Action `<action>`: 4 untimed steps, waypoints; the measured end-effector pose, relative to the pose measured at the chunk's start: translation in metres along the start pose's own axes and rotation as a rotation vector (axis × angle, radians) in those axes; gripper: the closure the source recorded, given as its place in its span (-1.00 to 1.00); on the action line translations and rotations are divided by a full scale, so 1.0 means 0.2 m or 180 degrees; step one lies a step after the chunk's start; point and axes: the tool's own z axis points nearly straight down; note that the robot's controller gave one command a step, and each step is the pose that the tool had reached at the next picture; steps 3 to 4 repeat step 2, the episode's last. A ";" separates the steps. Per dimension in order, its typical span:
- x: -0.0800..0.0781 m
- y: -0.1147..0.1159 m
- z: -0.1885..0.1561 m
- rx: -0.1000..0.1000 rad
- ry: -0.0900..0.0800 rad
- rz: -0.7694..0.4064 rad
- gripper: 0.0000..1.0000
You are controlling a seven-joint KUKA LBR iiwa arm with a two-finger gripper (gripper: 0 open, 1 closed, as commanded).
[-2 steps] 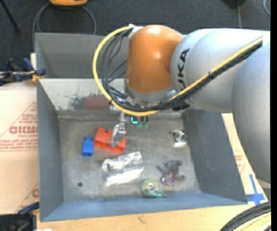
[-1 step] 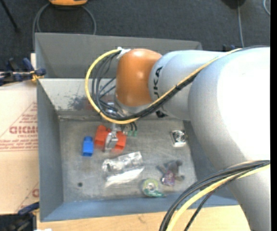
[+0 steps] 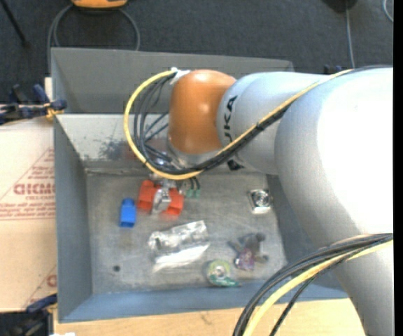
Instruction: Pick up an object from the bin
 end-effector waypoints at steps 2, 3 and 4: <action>0.00 -0.02 -0.74 -0.0012 -0.0026 0.0047 1.00; 0.00 -0.02 -0.74 -0.0012 -0.0026 0.0047 1.00; 0.00 -0.02 -0.74 -0.0012 -0.0026 0.0047 1.00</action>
Offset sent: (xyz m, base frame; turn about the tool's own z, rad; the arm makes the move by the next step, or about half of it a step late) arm -0.0054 -0.0107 0.0627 0.0198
